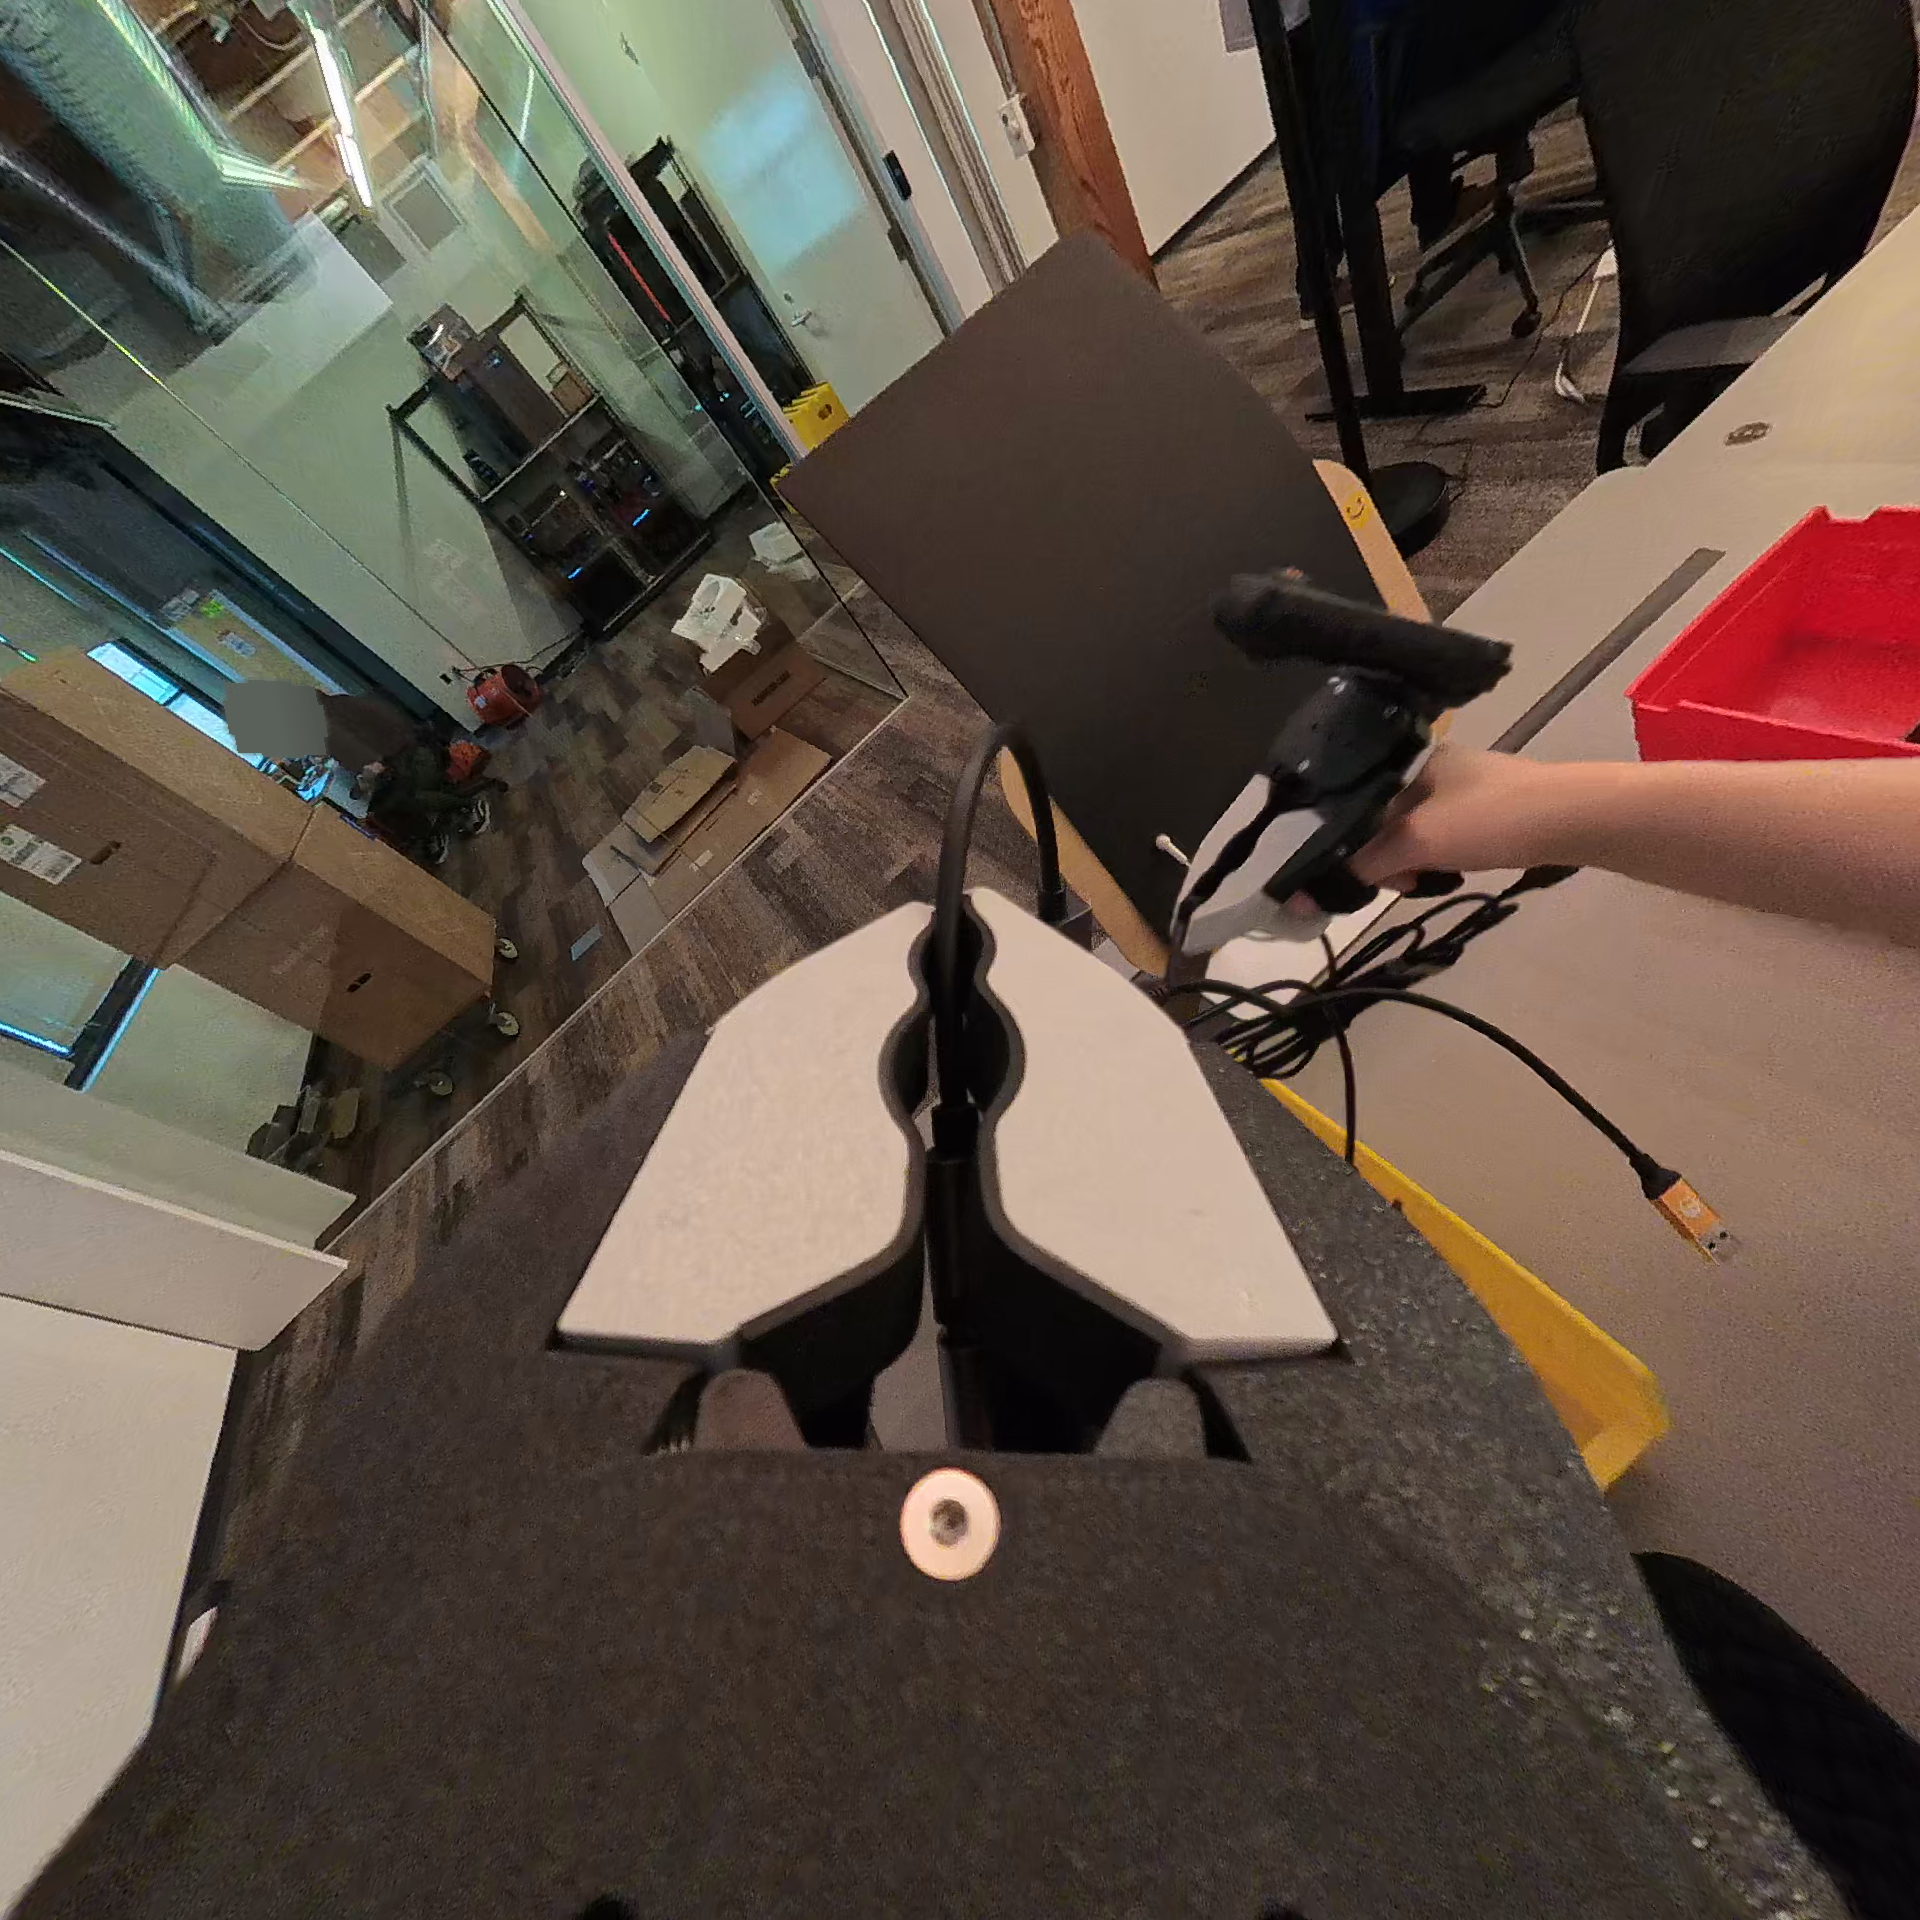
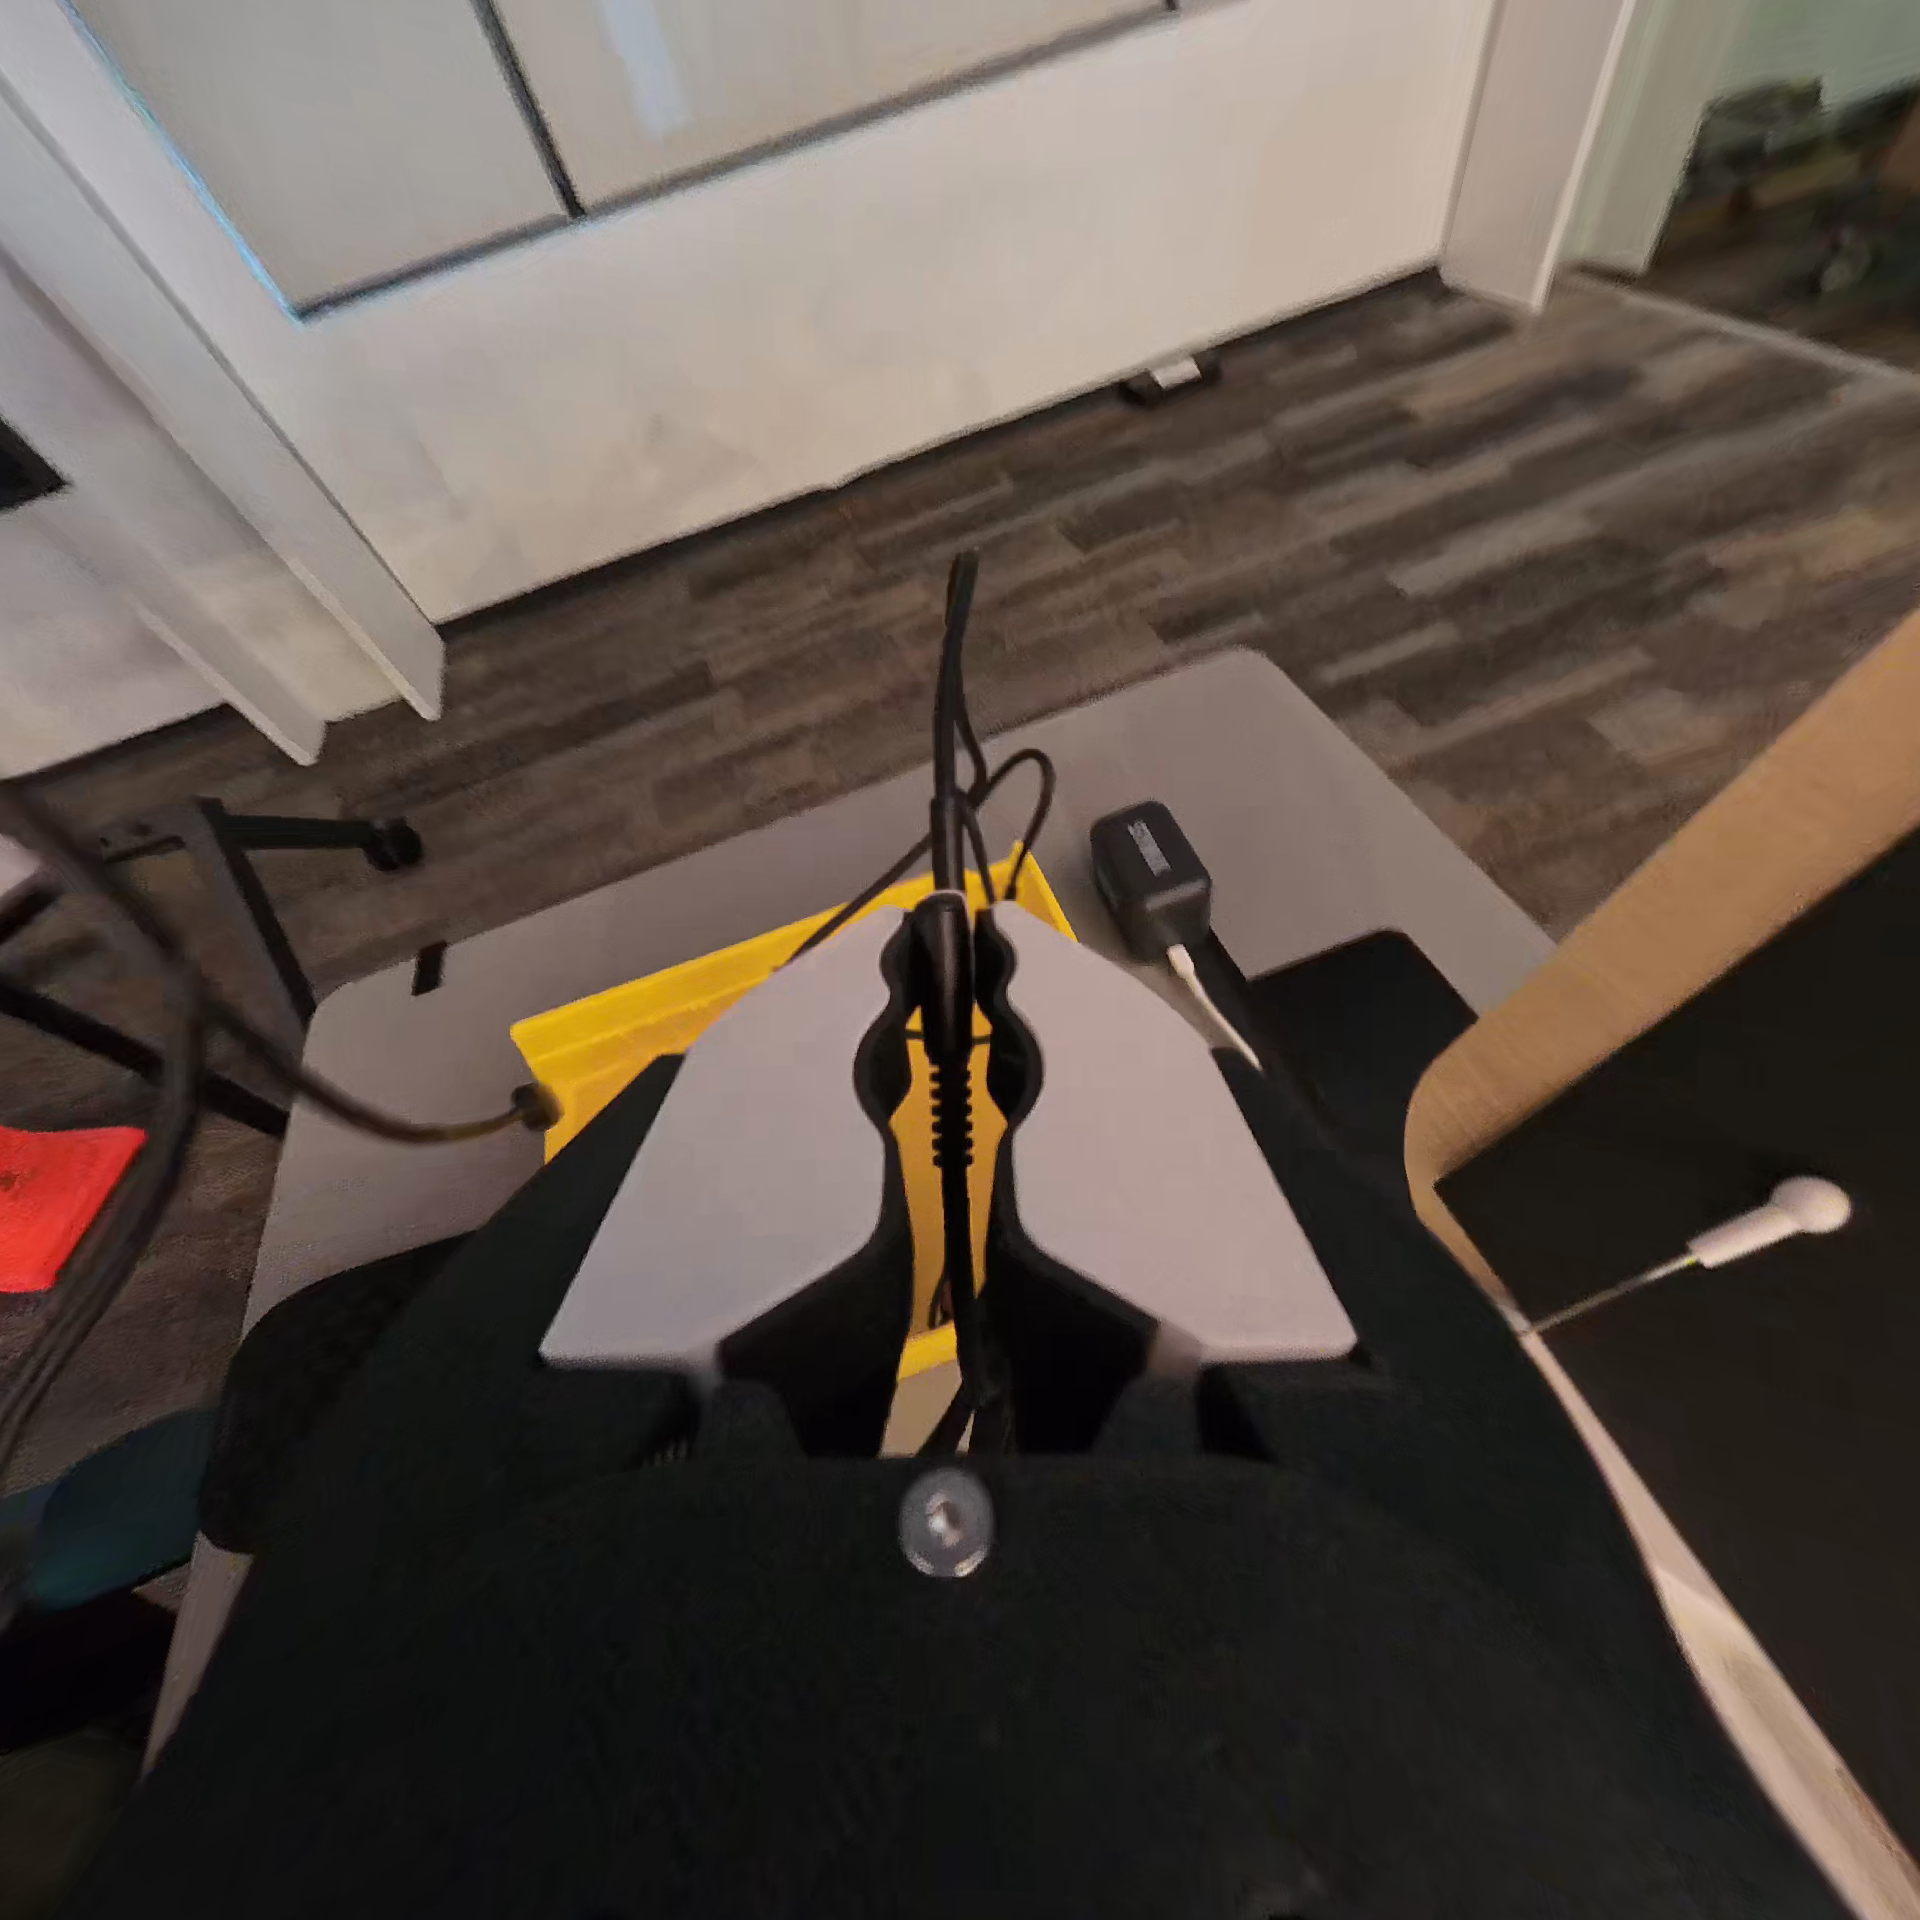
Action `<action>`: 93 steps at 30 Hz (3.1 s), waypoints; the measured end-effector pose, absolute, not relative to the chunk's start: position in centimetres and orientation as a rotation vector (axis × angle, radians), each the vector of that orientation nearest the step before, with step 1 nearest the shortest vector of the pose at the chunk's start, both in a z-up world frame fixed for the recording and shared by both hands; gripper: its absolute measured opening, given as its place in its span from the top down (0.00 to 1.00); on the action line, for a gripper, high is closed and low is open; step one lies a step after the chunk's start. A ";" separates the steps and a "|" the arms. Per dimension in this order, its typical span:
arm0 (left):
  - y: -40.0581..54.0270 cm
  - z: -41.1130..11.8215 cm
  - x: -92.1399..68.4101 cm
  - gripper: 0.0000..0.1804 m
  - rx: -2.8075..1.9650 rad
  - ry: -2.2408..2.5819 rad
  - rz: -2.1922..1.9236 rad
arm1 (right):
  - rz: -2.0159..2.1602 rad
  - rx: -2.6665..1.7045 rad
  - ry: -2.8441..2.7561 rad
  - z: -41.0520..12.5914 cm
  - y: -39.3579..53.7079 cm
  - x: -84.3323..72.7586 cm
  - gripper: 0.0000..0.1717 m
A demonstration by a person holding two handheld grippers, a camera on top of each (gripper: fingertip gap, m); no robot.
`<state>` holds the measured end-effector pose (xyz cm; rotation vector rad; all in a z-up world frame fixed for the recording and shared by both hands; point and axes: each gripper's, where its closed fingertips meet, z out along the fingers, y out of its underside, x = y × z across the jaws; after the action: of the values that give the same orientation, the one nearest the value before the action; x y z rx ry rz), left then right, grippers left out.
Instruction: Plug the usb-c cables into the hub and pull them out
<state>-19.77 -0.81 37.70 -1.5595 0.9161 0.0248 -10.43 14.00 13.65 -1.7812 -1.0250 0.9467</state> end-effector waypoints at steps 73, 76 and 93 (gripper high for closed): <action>-1.7 31.3 -18.6 1.00 -1.607 1.004 -0.009 | 0.740 -2.020 -1.266 3.0 13.9 -11.5 0.79; -1.8 30.2 -16.8 1.00 -1.601 1.060 0.003 | 0.677 -1.775 -1.167 7.5 13.1 -8.4 0.76; -1.9 24.7 0.1 1.00 -1.494 1.352 -0.168 | 0.805 -1.421 -1.163 17.7 -0.1 -1.1 0.94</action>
<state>0.05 -1.91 24.71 -1.4943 1.3525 -0.1676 -1.10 -0.06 17.70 -1.4212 -1.1634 0.8048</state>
